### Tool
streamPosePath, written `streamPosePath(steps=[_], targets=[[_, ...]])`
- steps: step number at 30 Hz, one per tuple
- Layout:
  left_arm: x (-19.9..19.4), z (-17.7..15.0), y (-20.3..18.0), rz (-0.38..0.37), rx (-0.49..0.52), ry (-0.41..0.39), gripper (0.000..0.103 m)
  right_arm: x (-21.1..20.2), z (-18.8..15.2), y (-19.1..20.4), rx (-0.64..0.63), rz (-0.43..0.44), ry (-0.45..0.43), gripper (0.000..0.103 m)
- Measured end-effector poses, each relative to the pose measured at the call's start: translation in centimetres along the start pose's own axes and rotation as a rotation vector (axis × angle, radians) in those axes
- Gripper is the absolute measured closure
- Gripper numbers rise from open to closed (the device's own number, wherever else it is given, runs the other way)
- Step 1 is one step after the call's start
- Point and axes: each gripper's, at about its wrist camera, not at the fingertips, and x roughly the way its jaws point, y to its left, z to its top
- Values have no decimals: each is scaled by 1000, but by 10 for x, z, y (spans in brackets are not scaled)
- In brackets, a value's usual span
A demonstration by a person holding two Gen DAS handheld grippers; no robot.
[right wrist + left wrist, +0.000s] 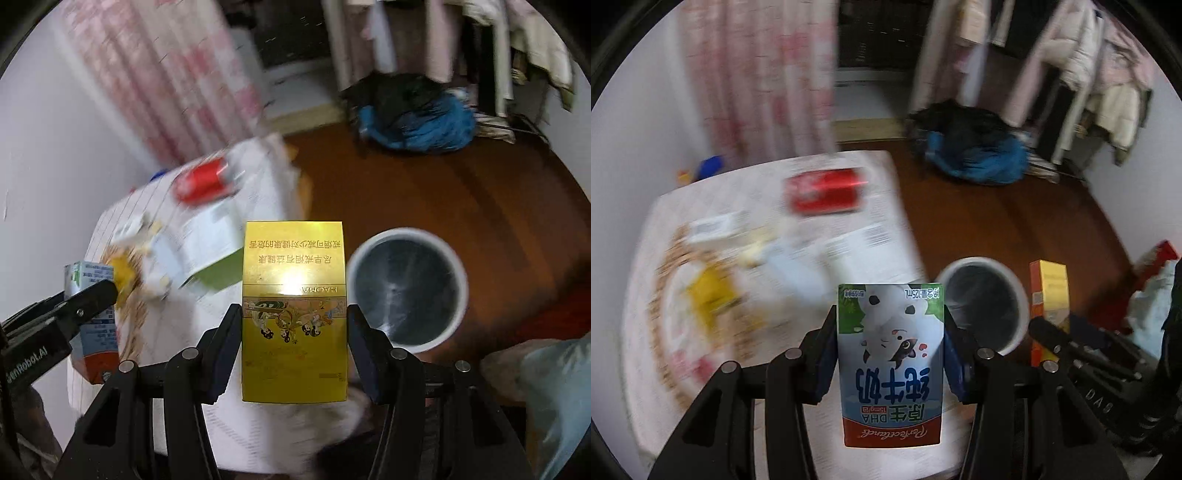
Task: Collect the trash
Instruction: 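Carry both items over the trash bin and open both tools to drop them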
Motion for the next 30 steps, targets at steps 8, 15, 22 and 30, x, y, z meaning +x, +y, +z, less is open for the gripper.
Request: streamPosePath(steps=[8, 15, 22, 30], targets=[[135, 42, -86, -146, 28, 208, 57, 64, 26, -141, 151, -100, 96, 45], [218, 47, -135, -164, 68, 365, 56, 141, 34, -204, 233, -99, 181, 45], [233, 48, -138, -92, 83, 339, 5, 193, 33, -229, 267, -94, 260, 34], [231, 36, -133, -14, 123, 295, 3, 192, 21, -233, 251, -177, 287, 0]])
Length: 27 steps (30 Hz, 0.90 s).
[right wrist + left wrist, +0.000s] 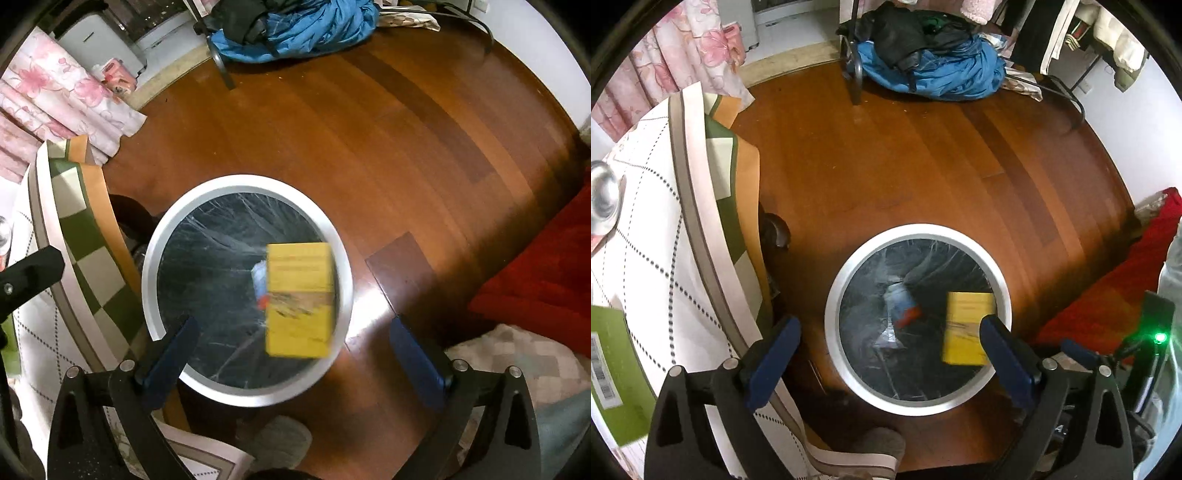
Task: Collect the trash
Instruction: 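Carry both items over the trash bin and open both tools to drop them, then grasp the yellow snack wrapper with the left tool while the right tool grasps the white medicine box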
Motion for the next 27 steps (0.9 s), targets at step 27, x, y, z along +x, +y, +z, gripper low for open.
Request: streamPosePath(steps=[27], targets=[[-165, -30, 13, 80, 22, -279, 3, -170, -42, 16, 2, -29, -209, 0]])
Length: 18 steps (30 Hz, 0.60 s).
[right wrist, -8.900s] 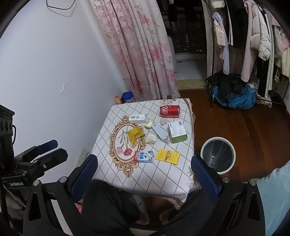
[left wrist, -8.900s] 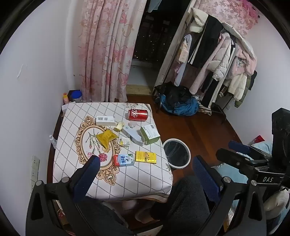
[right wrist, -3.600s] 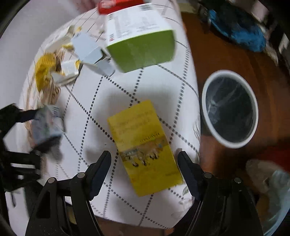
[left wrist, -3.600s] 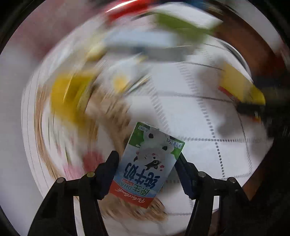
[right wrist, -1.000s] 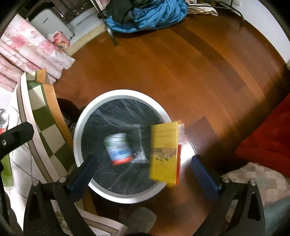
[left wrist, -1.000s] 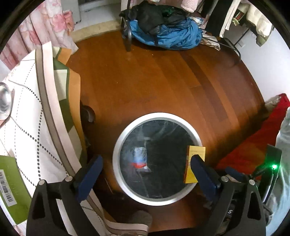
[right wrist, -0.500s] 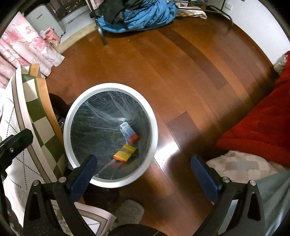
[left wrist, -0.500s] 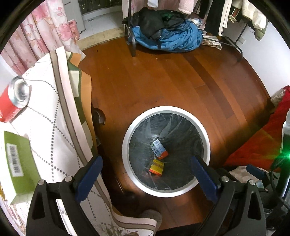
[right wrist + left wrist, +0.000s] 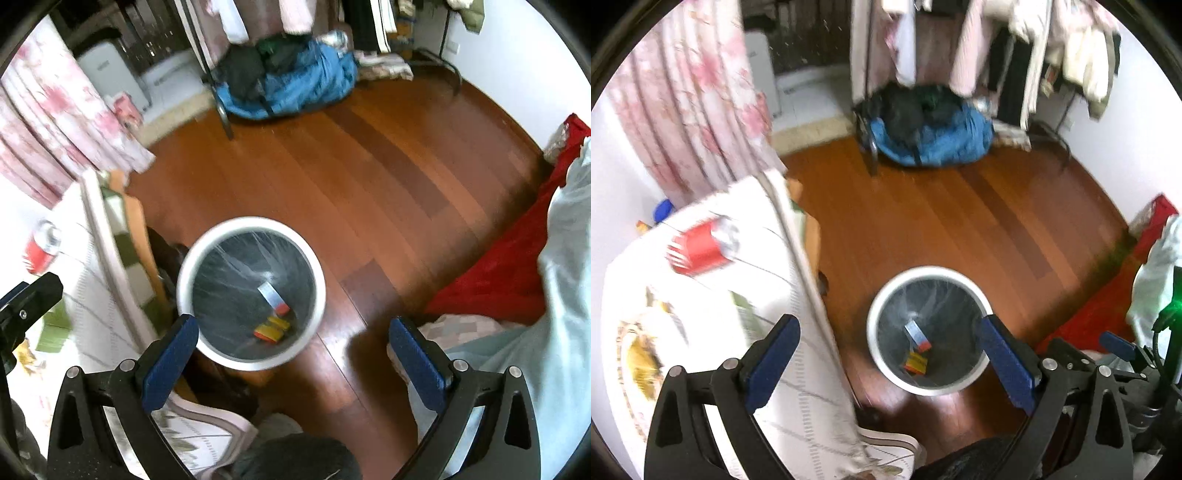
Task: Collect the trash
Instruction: 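Grasp the yellow snack wrapper with the left tool while the right tool grasps the white medicine box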
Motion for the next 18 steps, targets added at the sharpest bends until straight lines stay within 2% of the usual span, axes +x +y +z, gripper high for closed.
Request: streamPosePath(steps=[5, 9, 14, 18], targets=[[-56, 2, 63, 63, -74, -87, 3, -52, 7, 56, -70, 80, -69, 0], [-83, -16, 139, 169, -136, -105, 3, -63, 0, 126, -172, 166, -58, 0], [-73, -65, 231, 299, -195, -25, 3, -36, -28, 231, -309, 244, 18, 0], [-47, -104, 282, 353, -167, 67, 3, 7, -46, 296, -409, 221, 93, 0]])
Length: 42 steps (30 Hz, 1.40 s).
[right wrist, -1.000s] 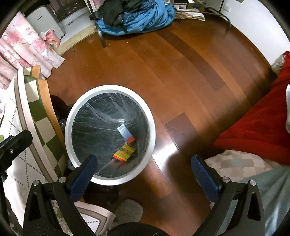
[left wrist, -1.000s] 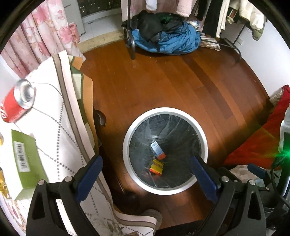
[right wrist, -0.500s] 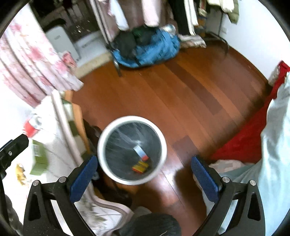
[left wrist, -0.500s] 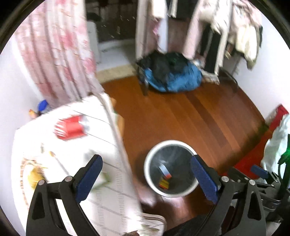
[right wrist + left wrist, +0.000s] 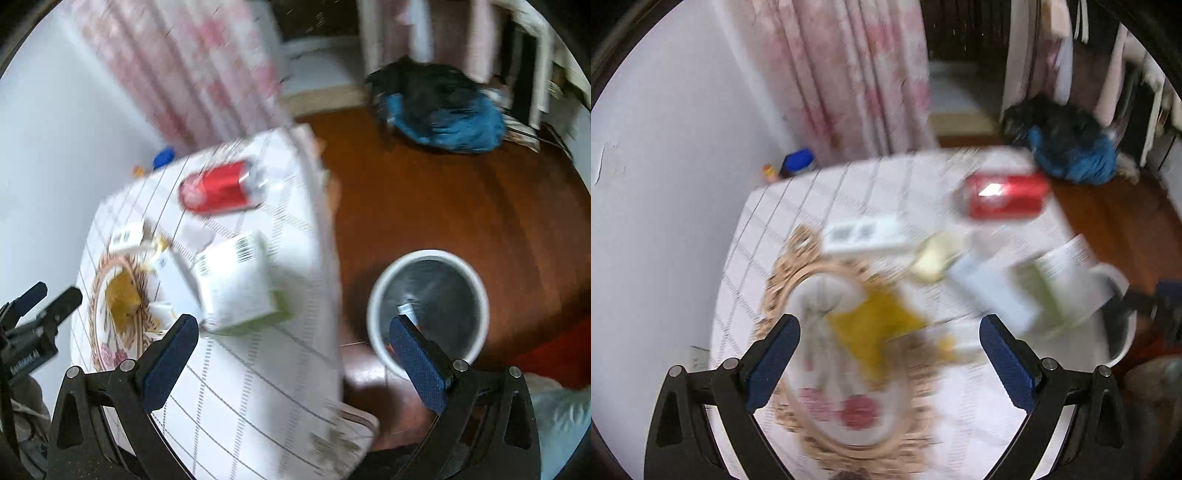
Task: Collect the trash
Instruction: 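Grasp the yellow snack wrapper with the left tool while the right tool grasps the white medicine box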
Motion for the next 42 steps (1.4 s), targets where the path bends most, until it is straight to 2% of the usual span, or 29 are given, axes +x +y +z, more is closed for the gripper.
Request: streamPosePath(steps=[4, 7, 16, 18, 19, 21, 22, 25, 28, 29, 30, 35, 38, 42], targets=[[36, -11, 15, -36, 93, 63, 3, 53, 9, 39, -78, -47, 89, 0], [53, -9, 13, -68, 153, 97, 3, 72, 16, 52, -104, -75, 135, 0], [98, 2, -11, -149, 319, 181, 5, 90, 28, 59, -117, -112, 189, 0], [98, 2, -14, -162, 336, 165, 19, 92, 30, 60, -121, -111, 192, 0], [99, 3, -15, -160, 339, 164, 32, 93, 32, 60, -126, -111, 190, 0], [98, 2, -16, -161, 345, 160, 37, 94, 33, 61, -128, -110, 189, 0], [98, 2, -16, -163, 344, 155, 44, 95, 33, 61, -128, -107, 188, 0], [98, 1, -13, -172, 324, 150, 50, 95, 34, 64, -133, -110, 178, 1], [97, 3, -7, -171, 295, 145, 58, 93, 36, 69, -142, -101, 162, 8], [96, 2, -6, -174, 284, 144, 60, 91, 36, 69, -145, -97, 156, 14], [95, 1, -4, -168, 269, 142, 60, 90, 37, 70, -145, -96, 152, 21], [89, -6, 7, -139, 186, 121, 61, 87, 34, 73, -157, -104, 145, 23], [75, -10, 19, -120, 97, 89, 61, 83, 30, 74, -144, -87, 134, 23], [55, -16, 28, -96, 26, 48, 61, 68, 23, 76, -126, -59, 94, 24]])
